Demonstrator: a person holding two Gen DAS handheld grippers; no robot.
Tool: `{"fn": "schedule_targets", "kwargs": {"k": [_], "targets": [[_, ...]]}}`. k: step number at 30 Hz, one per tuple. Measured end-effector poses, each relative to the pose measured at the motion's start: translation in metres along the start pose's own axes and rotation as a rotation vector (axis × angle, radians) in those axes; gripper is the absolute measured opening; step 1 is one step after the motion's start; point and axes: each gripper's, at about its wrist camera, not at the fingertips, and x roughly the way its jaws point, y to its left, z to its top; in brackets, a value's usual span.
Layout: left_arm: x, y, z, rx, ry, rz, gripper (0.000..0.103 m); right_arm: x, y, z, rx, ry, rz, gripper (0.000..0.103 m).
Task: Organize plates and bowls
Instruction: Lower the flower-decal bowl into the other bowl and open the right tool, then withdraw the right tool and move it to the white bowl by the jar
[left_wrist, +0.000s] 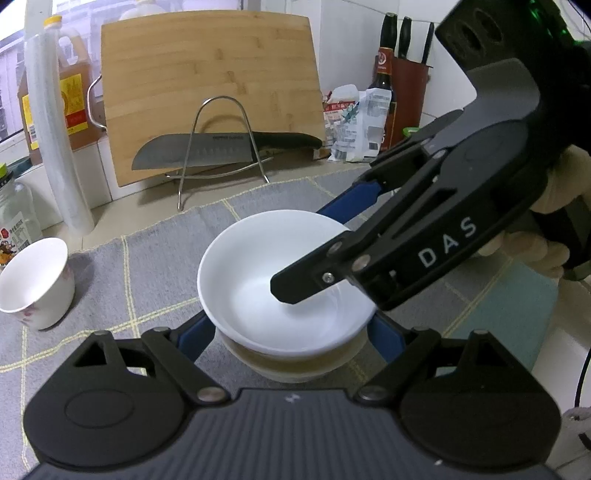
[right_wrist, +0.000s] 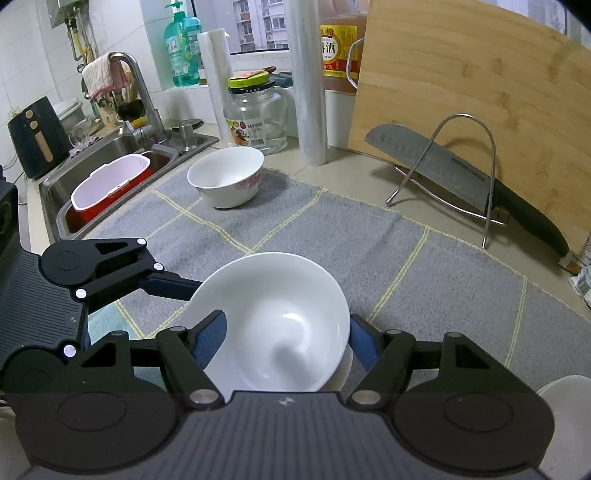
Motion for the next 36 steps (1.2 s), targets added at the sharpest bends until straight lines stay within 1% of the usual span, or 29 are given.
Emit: {"fn": "schedule_targets", "kwargs": {"k": [10,23,26,28,31,33,35,36], "targets": [[0.003,-0.001,0.0,0.007,0.014,-0.01,0.089,0.003,-0.003,-0.005,0.017,0.014,0.0,0.077],[0.005,-0.005,-0.001,0.049,0.017,0.019,0.091,0.004,-0.005,-0.006,0.033,0.015,0.002,0.077],[0.008,-0.007,-0.001,0.069,0.03,0.026,0.095,0.004,-0.005,-0.007,0.043,0.013,0.029,0.086],[0.008,-0.011,-0.001,0.104,0.028,0.045,0.096,0.0,-0.002,-0.007,0.035,-0.009,0.034,0.098],[0.006,-0.011,0.0,0.104,0.015,0.047,0.096,-0.003,0.0,-0.004,0.026,-0.027,0.023,0.103],[0.004,-0.008,0.0,0.099,0.008,0.042,0.096,-0.004,0.0,-0.004,0.025,-0.035,0.012,0.103],[0.0,-0.008,0.0,0.098,-0.006,0.048,0.101,-0.003,-0.001,-0.004,0.03,-0.04,0.002,0.103],[-0.003,-0.007,0.0,0.097,-0.018,0.051,0.102,-0.003,-0.002,-0.004,0.032,-0.039,-0.004,0.103]]}}
